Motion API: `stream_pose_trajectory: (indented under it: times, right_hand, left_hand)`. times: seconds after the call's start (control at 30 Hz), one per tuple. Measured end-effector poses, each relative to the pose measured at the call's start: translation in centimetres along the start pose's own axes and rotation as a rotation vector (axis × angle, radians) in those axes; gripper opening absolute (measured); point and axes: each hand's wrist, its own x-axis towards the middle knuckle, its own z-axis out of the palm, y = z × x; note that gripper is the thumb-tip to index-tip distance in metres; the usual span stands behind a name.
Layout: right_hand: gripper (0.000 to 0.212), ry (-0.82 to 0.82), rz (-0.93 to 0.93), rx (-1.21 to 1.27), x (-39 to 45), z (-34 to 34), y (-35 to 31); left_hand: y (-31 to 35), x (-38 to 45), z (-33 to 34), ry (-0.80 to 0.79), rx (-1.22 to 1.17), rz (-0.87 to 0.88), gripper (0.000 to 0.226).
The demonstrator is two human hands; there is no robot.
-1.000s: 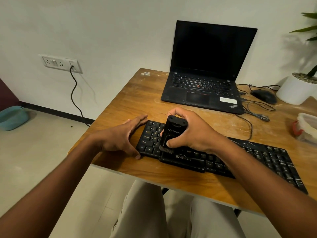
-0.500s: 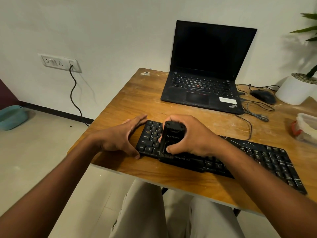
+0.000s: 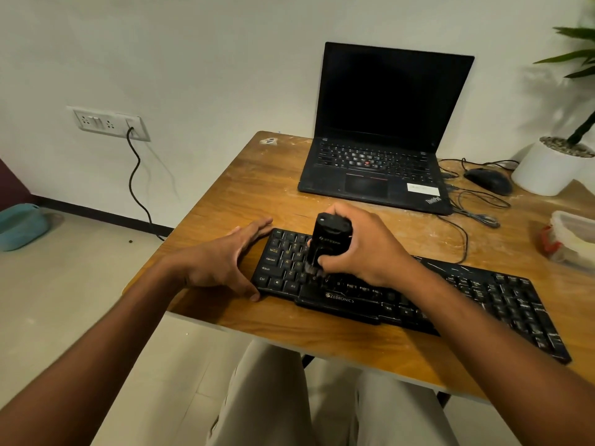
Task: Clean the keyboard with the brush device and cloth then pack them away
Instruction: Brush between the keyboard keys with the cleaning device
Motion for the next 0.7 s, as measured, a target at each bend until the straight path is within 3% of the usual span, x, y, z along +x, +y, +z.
stream_pose_trajectory:
  times: [0.13,0.37,0.6,0.7]
  right_hand:
    - [0.049,0.151,0.041,-0.006,0.8,-1.5,0.6]
    - [0.034,0.245,0.070,0.091,-0.1,-3.3,1.5]
    - [0.037,0.279,0.087,0.078,-0.2,-4.4,2.1]
    - [0.052,0.284,0.075,0.093,0.0,-4.6,2.3]
  left_hand:
    - [0.1,-0.1,0.0,0.002,0.003,-0.017,0.148]
    - [1.1,-0.6,0.0,0.002,-0.007,-0.034,0.146]
    - [5.1,-0.7,0.3,0.037,0.189,-0.007,0.149]
    - [7.2,0.2,1.2,0.043,0.366,0.016,0.149]
